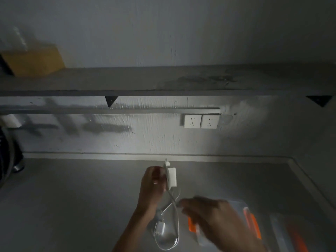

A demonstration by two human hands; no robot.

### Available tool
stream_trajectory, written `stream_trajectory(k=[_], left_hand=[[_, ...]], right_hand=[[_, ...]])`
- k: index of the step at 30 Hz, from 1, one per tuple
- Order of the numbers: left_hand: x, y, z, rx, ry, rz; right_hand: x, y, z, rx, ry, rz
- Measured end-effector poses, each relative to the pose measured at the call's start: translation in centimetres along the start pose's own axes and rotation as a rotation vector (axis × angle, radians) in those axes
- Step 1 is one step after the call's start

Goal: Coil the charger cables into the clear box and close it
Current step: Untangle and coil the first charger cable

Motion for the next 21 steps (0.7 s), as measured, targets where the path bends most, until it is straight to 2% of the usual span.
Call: stream_trajectory(k=[2,5,7,10,13,15,17,19,21], left_hand=[[-0.2,-3.1,1.7,0.135,0.087,0.094],[-2.2,-6.9,2.4,0.293,0.119,0.221],[-4.4,-8.2,1.9,0.374,0.106,0.285],[-6.1,-8.5,1.0,0.437,0.09,0.3],[-5.6,-8.0,0.4,0.477,0.019,0.215],[-4.1,-6.9,-0.1,0.501,-0.18,0.072],[-2.6,-5.5,-0.7,0.478,-0.414,-0.071],[-1.5,-3.9,-1.7,0.313,-0.5,-0.105],[-0.5,-2.7,-2.4,0.148,-0.544,-0.123]], right_hand=[[-1.7,1.9,-2.6,-0.006,-0.098,-0.104],[-5.7,4.1,-5.6,-0.079,-0.12,-0.086],[-8.5,4.1,-4.7,-0.119,0.084,0.055],[-10.6,2.6,0.2,-0.164,0.581,0.31],[-8.9,1.1,5.6,-0.188,0.88,0.417],[-7.6,0.1,8.2,-0.207,0.937,0.507],[-6.3,-0.8,9.2,-0.197,0.762,0.531],[-4.7,-1.2,9.5,-0.171,0.615,0.531],[-3.3,-1.2,9.9,-0.135,0.57,0.536]])
Point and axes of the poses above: each hand's wrist, its own y-axis towards the middle knuckle, its own z-axis out of the palm, x = y × z, the point moved 9 cm from there along y, towards the middle knuckle, and after that the axes turned 12 degrees about -z, right-handed, at the moved point
